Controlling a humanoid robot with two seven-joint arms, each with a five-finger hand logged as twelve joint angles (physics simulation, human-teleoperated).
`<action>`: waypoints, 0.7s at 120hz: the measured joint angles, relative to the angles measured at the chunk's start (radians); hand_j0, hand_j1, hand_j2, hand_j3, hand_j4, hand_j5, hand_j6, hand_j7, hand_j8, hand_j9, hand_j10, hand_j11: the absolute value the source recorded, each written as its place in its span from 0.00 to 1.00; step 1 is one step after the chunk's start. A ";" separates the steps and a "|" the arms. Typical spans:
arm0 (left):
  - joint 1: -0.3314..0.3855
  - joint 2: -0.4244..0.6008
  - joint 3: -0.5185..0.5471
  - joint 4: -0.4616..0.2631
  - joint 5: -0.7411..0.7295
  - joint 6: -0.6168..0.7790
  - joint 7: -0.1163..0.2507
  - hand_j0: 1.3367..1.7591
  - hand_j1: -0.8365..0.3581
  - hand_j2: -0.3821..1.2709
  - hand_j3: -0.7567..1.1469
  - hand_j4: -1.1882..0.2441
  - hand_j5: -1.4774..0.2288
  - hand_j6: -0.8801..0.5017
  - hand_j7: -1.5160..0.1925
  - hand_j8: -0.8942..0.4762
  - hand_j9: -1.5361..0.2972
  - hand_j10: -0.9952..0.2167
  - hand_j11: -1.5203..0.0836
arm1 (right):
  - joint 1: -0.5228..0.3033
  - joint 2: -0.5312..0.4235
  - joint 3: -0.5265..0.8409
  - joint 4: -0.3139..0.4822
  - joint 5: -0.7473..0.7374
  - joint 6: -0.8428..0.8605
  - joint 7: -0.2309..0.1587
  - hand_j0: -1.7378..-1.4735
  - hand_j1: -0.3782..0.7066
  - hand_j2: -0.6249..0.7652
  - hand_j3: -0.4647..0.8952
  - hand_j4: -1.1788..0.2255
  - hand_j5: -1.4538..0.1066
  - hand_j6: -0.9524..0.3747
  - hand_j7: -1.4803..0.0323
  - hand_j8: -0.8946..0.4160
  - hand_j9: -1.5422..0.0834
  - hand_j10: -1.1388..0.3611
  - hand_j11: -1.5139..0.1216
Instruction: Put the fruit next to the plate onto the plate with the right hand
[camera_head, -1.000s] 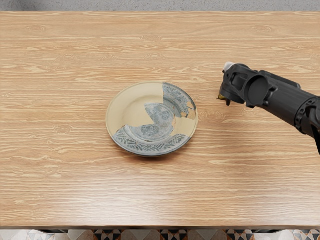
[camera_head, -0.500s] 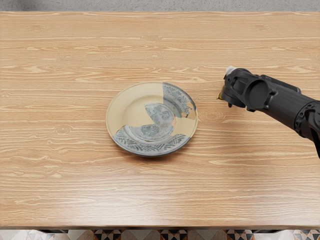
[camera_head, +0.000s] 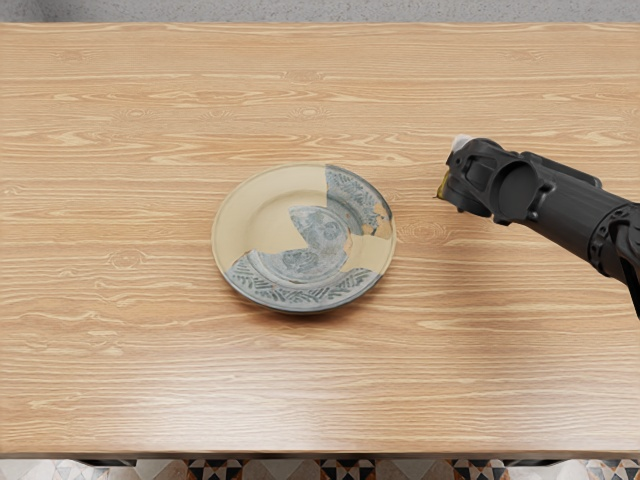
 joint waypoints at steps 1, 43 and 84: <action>0.000 0.000 0.000 0.000 0.000 0.000 0.000 0.76 0.98 0.23 0.40 0.82 0.86 0.63 0.88 0.64 0.83 0.81 0.94 | 0.000 0.000 0.000 0.000 0.000 0.000 0.000 0.30 0.41 0.40 0.34 0.59 0.64 0.45 0.68 0.42 0.67 0.53 0.65; 0.000 0.000 0.000 0.000 0.000 0.000 0.000 0.76 0.98 0.23 0.40 0.82 0.86 0.63 0.88 0.64 0.83 0.81 0.94 | -0.001 0.000 0.001 0.000 -0.001 0.002 0.000 0.30 0.48 0.39 0.34 0.54 0.59 0.42 0.62 0.36 0.62 0.48 0.60; -0.002 0.000 0.000 0.001 0.000 0.000 0.000 0.76 0.98 0.23 0.40 0.82 0.86 0.63 0.88 0.64 0.83 0.81 0.94 | -0.002 0.000 0.002 0.001 -0.002 0.009 0.000 0.31 0.53 0.39 0.34 0.50 0.55 0.38 0.58 0.32 0.58 0.44 0.56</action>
